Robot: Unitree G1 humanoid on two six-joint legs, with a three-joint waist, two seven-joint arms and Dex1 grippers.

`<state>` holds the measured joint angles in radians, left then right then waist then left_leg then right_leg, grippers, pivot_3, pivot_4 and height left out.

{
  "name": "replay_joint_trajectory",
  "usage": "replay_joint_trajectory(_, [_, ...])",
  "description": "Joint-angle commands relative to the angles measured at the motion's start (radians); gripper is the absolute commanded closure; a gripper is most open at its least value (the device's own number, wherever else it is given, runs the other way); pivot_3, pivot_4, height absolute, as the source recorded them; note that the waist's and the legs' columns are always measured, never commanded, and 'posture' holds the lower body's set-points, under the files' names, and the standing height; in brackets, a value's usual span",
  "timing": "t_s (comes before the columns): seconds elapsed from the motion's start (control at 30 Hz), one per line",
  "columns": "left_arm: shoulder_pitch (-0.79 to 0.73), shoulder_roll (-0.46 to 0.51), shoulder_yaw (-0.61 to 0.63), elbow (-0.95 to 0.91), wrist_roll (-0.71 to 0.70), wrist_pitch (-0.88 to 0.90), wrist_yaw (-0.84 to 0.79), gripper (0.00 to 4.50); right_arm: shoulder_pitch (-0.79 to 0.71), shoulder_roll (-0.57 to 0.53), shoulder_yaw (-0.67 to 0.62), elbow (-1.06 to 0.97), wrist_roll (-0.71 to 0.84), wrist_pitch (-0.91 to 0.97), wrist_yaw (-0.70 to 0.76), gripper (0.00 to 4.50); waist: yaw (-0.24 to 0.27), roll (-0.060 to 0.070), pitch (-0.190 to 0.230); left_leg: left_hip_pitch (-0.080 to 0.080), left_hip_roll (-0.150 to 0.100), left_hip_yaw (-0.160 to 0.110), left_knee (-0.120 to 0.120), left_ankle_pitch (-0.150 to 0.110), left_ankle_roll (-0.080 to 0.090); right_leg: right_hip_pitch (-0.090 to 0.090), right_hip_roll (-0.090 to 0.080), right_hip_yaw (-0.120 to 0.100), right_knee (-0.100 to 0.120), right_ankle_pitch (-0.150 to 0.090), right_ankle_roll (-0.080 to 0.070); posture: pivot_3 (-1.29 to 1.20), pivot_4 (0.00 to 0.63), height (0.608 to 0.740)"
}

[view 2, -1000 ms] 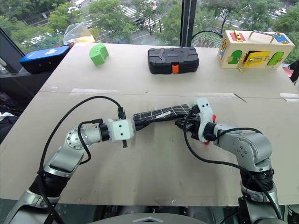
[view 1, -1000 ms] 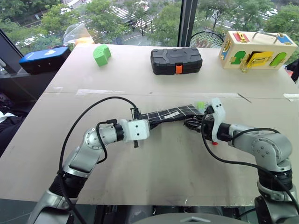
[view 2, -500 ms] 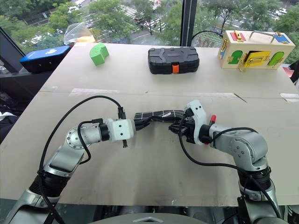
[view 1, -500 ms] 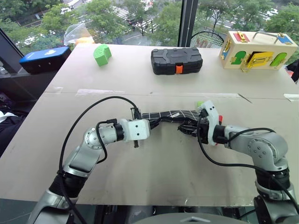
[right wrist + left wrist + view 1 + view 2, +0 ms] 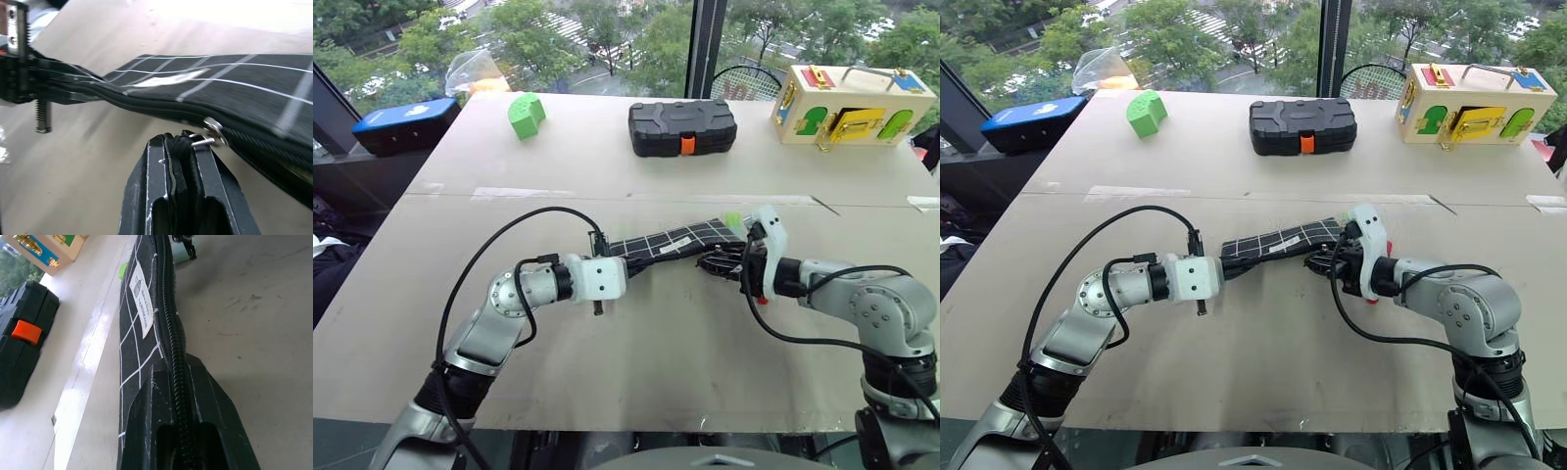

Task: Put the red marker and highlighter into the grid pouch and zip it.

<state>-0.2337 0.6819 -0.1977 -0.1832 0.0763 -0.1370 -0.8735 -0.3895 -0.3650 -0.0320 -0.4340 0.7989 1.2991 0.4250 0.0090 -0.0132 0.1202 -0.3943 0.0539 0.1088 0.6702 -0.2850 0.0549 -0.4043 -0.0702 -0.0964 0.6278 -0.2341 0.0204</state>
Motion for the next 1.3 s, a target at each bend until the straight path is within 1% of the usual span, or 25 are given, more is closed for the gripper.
replay_joint_trajectory(0.03, [-0.021,-0.003,-0.004,-0.026,-0.005,-0.010,-0.005,4.50,-0.032,0.024,0.048,-0.048,0.034,0.004,0.010,4.47,0.000,0.000,0.000,0.000,0.000,0.000,0.000,0.000,0.000,0.000,0.000,0.000,0.000,0.000,0.000,0.00,0.150,0.740])
replay_joint_trajectory(0.27, [-0.028,-0.007,-0.004,-0.024,-0.006,-0.008,-0.007,4.50,-0.055,0.038,0.084,-0.032,0.023,0.000,0.017,4.47,0.002,0.000,0.000,0.000,0.000,0.000,0.000,0.000,0.000,0.000,0.000,0.000,0.000,0.000,0.000,0.00,0.150,0.740])
replay_joint_trajectory(0.7, [-0.041,-0.046,0.051,-0.047,-0.045,0.089,0.043,4.50,-0.012,-0.025,0.079,-0.035,0.002,-0.011,0.020,4.47,0.002,0.000,0.000,0.000,0.000,0.000,0.000,0.000,0.000,0.000,0.000,0.000,0.000,0.000,0.000,0.00,0.150,0.740])
replay_joint_trajectory(1.13, [-0.066,-0.073,0.056,-0.062,-0.055,0.127,0.070,4.50,0.003,-0.041,0.111,-0.040,-0.032,-0.021,0.009,4.47,0.002,0.000,0.000,0.000,0.000,0.000,0.000,0.000,0.000,0.000,0.000,0.000,0.000,0.000,0.000,0.00,0.150,0.740])
replay_joint_trajectory(1.3, [-0.057,-0.076,0.066,-0.073,-0.067,0.141,0.082,4.50,0.016,-0.056,0.083,-0.027,-0.052,-0.030,-0.002,4.47,0.002,0.000,0.000,0.000,0.000,0.000,0.000,0.000,0.000,0.000,0.000,0.000,0.000,0.000,0.000,0.00,0.150,0.740])
